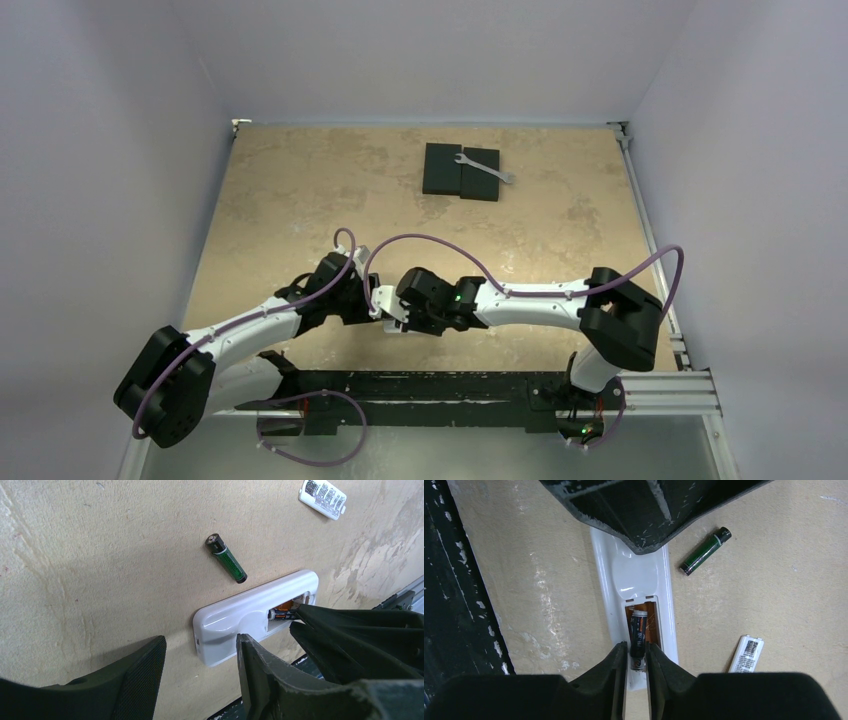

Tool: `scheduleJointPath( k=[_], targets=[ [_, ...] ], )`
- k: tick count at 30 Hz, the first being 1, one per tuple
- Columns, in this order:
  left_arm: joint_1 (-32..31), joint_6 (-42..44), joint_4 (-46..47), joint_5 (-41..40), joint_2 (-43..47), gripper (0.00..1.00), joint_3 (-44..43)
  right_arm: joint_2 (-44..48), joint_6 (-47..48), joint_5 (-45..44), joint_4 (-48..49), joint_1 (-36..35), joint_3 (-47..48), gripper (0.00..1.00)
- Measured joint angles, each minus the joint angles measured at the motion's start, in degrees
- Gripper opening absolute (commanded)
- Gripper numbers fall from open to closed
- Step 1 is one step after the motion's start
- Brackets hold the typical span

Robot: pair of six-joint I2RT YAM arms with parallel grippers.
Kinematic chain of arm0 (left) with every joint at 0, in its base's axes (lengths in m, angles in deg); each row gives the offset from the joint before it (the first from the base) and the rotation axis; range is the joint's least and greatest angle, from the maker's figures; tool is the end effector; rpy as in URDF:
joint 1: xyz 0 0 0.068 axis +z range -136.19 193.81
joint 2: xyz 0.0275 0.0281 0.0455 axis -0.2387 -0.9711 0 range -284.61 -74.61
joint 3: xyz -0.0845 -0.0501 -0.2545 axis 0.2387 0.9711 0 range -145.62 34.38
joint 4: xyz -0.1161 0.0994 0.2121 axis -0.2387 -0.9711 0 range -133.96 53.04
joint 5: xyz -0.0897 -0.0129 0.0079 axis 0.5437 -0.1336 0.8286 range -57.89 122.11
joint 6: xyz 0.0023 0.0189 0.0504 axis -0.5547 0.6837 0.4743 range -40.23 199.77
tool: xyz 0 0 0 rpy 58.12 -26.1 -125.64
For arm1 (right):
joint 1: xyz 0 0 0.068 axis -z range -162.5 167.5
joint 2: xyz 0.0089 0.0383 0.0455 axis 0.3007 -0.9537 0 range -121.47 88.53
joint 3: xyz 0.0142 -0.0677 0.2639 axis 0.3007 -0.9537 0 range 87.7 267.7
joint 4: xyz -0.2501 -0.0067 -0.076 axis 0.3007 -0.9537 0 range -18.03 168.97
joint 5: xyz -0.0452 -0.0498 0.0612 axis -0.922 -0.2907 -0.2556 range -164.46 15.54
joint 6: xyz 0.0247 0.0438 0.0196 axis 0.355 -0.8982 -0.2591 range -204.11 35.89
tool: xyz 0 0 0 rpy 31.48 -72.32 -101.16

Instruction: Load the batteries into the remote control

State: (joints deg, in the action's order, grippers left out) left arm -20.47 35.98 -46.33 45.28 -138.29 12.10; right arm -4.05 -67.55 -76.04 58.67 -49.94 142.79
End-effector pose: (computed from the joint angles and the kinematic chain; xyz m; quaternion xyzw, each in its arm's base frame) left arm 0.1567 -0.1167 0.1490 -0.0392 0.9357 -0.2940 0.1910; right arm 0.1242 0.2963 0.1830 -0.6399 0.7165 0.1072 0.2563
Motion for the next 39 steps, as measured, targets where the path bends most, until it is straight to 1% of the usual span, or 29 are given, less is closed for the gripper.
scheduleJointPath(
  k=[26,31,39],
  targets=[
    [0.0,0.0,0.04,0.0,-0.07,0.53,0.0,-0.07,-1.84,-1.97,-0.04,0.48,0.57,0.31],
    [0.0,0.0,0.04,0.0,-0.07,0.53,0.0,-0.04,-4.74,-3.37,-0.33,1.68,1.42,0.31],
    [0.0,0.02,0.04,0.02,-0.07,0.53,0.0,1.42,-13.31,-6.32,-0.31,5.57,1.73,0.31]
  ],
)
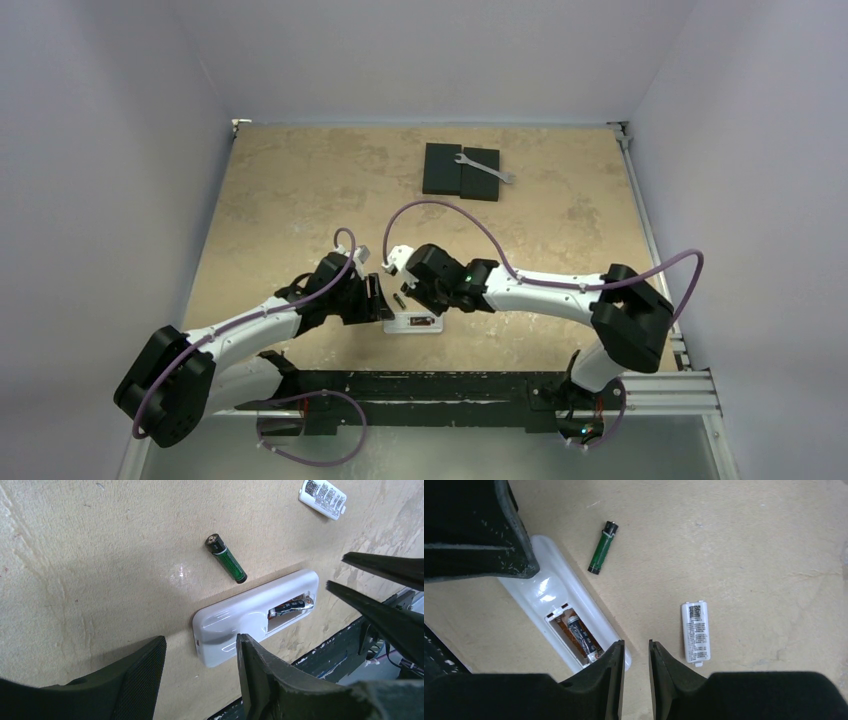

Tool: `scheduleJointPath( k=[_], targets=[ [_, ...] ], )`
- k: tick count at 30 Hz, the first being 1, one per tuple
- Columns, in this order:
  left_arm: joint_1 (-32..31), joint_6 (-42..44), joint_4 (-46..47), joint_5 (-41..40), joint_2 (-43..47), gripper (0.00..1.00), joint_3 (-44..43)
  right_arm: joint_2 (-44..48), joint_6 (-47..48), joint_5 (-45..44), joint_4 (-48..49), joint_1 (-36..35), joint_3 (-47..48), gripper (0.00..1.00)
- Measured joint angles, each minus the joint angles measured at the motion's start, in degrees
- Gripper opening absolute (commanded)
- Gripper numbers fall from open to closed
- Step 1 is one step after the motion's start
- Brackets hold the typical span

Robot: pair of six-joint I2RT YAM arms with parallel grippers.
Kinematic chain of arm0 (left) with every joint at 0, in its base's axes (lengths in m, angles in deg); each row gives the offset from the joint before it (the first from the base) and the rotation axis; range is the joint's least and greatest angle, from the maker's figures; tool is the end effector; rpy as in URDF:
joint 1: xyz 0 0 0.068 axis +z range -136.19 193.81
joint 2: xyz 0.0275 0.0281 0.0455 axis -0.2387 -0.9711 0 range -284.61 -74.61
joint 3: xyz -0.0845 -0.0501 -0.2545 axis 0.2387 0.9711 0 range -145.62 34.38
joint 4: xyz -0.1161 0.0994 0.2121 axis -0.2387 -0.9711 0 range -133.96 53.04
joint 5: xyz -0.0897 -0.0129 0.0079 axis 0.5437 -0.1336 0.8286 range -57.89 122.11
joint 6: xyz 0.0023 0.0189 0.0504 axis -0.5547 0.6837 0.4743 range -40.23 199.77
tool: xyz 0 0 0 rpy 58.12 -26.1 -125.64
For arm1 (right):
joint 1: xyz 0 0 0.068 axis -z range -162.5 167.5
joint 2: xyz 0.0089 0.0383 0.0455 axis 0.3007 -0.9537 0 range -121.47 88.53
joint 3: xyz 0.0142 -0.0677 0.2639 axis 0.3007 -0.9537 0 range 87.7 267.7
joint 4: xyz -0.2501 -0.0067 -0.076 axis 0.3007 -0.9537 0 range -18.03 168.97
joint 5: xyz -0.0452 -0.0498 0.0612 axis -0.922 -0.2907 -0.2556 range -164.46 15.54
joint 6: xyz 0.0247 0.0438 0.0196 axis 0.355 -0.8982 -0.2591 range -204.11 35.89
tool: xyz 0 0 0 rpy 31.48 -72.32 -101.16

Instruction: Load the batteries into the remote control

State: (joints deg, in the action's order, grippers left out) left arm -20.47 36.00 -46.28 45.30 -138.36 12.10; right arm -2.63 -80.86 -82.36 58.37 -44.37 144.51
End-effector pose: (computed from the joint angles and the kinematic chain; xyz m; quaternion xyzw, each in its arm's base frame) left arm 0.1568 -0.1168 0.1488 -0.0390 0.9358 -0.2939 0.1908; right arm 0.1573 0.2836 0.1992 -0.4944 0.8130 0.0898 0.2942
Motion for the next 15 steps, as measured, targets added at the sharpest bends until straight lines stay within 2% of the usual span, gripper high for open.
scheduleJointPath(
  k=[9,15],
  targets=[
    [0.0,0.04,0.04,0.02,-0.04,0.53,0.0,2.6,-6.62,1.16,0.24,0.74,0.0,0.3],
    [0.0,0.04,0.04,0.02,-0.02,0.53,0.0,2.62,-9.4,1.55,1.07,0.74,0.0,0.25]
  ],
)
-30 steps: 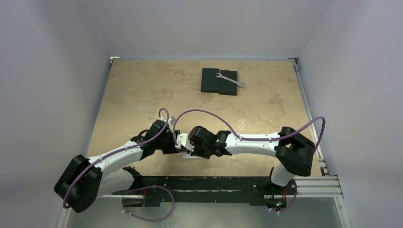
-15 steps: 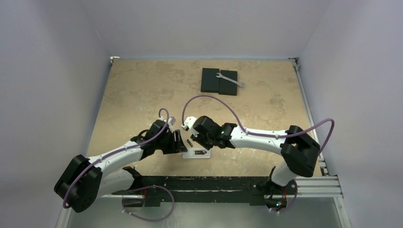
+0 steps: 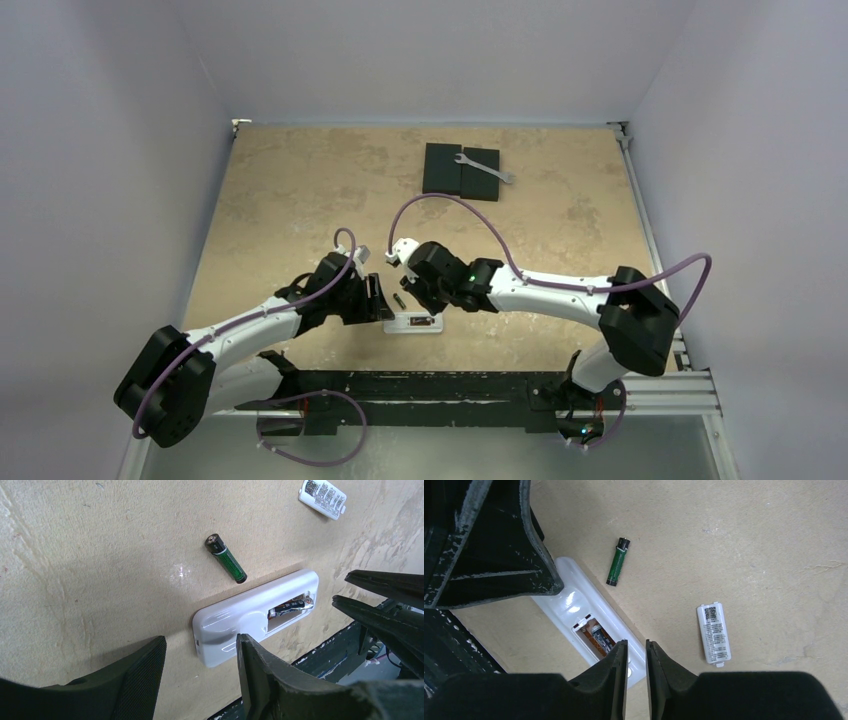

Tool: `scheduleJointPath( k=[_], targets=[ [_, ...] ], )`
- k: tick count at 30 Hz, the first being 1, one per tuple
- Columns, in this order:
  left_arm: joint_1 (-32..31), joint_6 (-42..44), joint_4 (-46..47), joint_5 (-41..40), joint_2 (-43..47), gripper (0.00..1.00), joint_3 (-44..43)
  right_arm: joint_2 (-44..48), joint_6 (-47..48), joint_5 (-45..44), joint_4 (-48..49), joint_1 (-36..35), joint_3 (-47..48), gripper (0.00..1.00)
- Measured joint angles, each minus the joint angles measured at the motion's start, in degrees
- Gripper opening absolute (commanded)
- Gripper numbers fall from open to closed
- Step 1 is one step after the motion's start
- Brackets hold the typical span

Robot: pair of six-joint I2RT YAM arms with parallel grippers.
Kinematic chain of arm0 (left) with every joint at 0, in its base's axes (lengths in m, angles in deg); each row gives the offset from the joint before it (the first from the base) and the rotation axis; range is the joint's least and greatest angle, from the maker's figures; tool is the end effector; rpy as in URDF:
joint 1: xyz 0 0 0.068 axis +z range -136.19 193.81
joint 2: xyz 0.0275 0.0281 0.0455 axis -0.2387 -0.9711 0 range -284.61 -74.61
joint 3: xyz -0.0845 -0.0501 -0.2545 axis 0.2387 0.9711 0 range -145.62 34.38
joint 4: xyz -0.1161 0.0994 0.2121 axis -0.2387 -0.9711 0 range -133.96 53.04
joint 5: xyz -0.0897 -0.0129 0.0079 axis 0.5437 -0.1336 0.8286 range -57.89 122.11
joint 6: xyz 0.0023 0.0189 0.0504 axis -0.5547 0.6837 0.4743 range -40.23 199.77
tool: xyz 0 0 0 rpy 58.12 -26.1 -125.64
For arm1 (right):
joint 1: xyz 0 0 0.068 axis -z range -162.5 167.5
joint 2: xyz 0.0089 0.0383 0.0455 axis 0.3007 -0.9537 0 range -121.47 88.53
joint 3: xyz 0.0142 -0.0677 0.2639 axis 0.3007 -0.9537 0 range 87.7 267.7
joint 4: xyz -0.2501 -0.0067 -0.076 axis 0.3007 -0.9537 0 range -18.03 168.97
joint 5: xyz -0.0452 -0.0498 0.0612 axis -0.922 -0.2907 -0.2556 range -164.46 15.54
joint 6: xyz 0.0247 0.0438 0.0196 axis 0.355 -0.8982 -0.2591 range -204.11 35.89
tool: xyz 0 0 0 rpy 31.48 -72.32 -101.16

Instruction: Load the batteries into the remote control

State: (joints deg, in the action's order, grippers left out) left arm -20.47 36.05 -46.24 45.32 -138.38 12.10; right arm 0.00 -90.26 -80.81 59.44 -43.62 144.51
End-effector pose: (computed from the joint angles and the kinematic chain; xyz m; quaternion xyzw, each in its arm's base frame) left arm 0.1568 -0.1168 0.1488 -0.0385 0.9357 -0.2941 0.1909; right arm 0.1589 0.2797 0.2143 -0.4183 0.8441 0.1400 0.3049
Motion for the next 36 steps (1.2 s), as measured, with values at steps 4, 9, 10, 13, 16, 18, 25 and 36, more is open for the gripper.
scheduleJointPath(
  k=[4,9,10,13,16,18,25,36],
  targets=[
    [0.0,0.0,0.0,0.0,0.0,0.53,0.0,-0.57,-1.33,0.09,0.66,0.0,0.0,0.17],
    [0.0,0.0,0.0,0.0,0.0,0.53,0.0,-1.51,-1.97,0.07,0.76,0.0,-0.02,0.11],
    [0.0,0.0,0.0,0.0,0.0,0.53,0.0,-1.62,-1.97,0.07,0.81,0.0,-0.02,0.1],
    [0.0,0.0,0.0,0.0,0.0,0.53,0.0,-2.14,-1.95,0.09,1.01,0.0,-0.02,0.08],
    [0.0,0.0,0.0,0.0,0.0,0.53,0.0,-2.93,-1.79,0.13,1.14,0.0,-0.07,0.08],
    [0.0,0.0,0.0,0.0,0.0,0.53,0.0,-3.43,-1.75,0.15,1.16,-0.11,-0.07,0.07],
    [0.0,0.0,0.0,0.0,0.0,0.53,0.0,-4.85,-1.16,1.46,1.18,-0.83,-0.15,0.07],
    [0.0,0.0,0.0,0.0,0.0,0.53,0.0,-5.18,-0.24,2.93,1.2,-1.53,-0.39,0.08]
  ],
)
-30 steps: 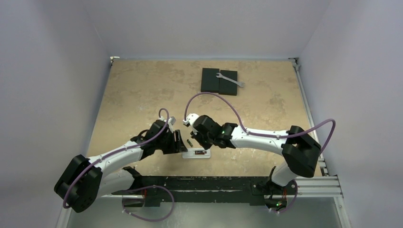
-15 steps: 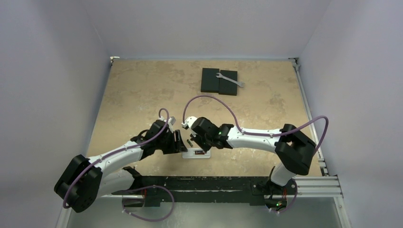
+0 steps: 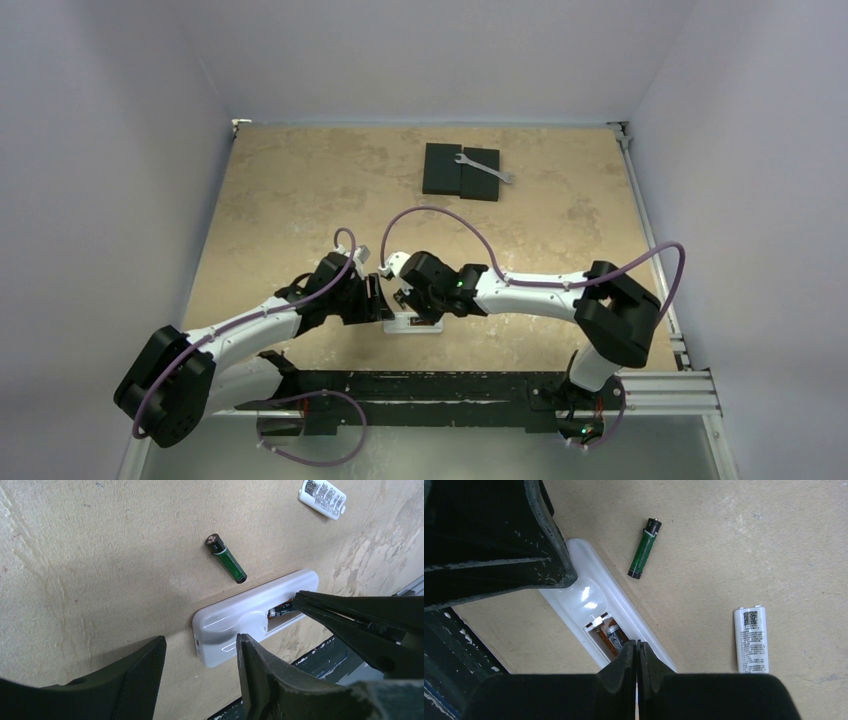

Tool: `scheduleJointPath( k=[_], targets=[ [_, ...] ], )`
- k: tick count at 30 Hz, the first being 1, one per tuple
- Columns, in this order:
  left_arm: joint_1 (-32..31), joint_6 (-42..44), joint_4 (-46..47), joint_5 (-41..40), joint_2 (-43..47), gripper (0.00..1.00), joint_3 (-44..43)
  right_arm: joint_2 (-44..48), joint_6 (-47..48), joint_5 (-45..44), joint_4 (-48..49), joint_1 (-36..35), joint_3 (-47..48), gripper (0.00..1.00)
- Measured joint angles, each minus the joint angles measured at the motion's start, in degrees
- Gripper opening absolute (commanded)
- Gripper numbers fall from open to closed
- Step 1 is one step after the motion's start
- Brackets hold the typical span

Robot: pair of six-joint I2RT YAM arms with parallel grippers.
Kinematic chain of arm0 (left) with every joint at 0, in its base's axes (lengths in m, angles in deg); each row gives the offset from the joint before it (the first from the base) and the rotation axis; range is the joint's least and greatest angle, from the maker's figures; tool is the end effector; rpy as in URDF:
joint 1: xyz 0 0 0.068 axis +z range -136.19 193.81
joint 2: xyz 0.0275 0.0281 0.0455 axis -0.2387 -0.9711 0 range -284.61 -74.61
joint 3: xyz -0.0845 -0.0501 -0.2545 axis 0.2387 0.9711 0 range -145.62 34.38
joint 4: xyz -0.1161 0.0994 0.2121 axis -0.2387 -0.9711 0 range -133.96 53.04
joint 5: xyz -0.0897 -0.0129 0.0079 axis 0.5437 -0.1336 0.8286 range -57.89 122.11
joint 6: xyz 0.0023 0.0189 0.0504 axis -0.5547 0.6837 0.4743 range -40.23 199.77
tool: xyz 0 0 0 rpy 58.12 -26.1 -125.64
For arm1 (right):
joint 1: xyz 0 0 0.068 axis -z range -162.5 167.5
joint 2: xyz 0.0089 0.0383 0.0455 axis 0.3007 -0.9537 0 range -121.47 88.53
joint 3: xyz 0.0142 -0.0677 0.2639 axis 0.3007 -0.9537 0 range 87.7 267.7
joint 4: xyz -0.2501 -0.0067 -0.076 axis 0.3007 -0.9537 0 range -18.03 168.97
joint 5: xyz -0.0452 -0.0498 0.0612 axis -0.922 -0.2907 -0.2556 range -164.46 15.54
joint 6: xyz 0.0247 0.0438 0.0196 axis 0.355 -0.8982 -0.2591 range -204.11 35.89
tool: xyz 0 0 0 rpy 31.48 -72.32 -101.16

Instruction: Load the batteries into the remote control

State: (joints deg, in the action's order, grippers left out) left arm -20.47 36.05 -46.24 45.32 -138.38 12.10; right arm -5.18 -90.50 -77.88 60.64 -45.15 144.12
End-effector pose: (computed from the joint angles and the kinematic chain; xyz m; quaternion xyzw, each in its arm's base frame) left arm 0.1568 -0.1168 0.1488 -0.0385 0.9357 -0.2941 0.1909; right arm 0.1537 0.2923 0.1858 -0.4424 0.8463 0.1439 0.2597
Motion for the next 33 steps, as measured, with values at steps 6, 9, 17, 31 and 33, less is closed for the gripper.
scheduleJointPath(
  k=[6,9,17,31,33],
  targets=[
    [0.0,0.0,0.0,0.0,0.0,0.53,0.0,-0.68,0.42,0.17,0.2,-0.48,-0.04,0.08],
    [0.0,0.0,0.0,0.0,0.0,0.53,0.0,-0.76,0.94,0.13,0.31,-0.85,-0.04,0.09],
    [0.0,0.0,0.02,0.0,0.0,0.53,0.0,-0.85,1.77,0.44,0.26,-1.86,-0.04,0.08],
    [0.0,0.0,0.02,0.0,-0.02,0.53,0.0,0.81,-0.59,-2.27,0.0,-2.34,-0.15,0.26],
    [0.0,0.0,0.02,0.0,-0.02,0.53,0.0,2.71,-1.81,-3.15,-0.11,-2.34,-0.48,0.28]
  ],
)
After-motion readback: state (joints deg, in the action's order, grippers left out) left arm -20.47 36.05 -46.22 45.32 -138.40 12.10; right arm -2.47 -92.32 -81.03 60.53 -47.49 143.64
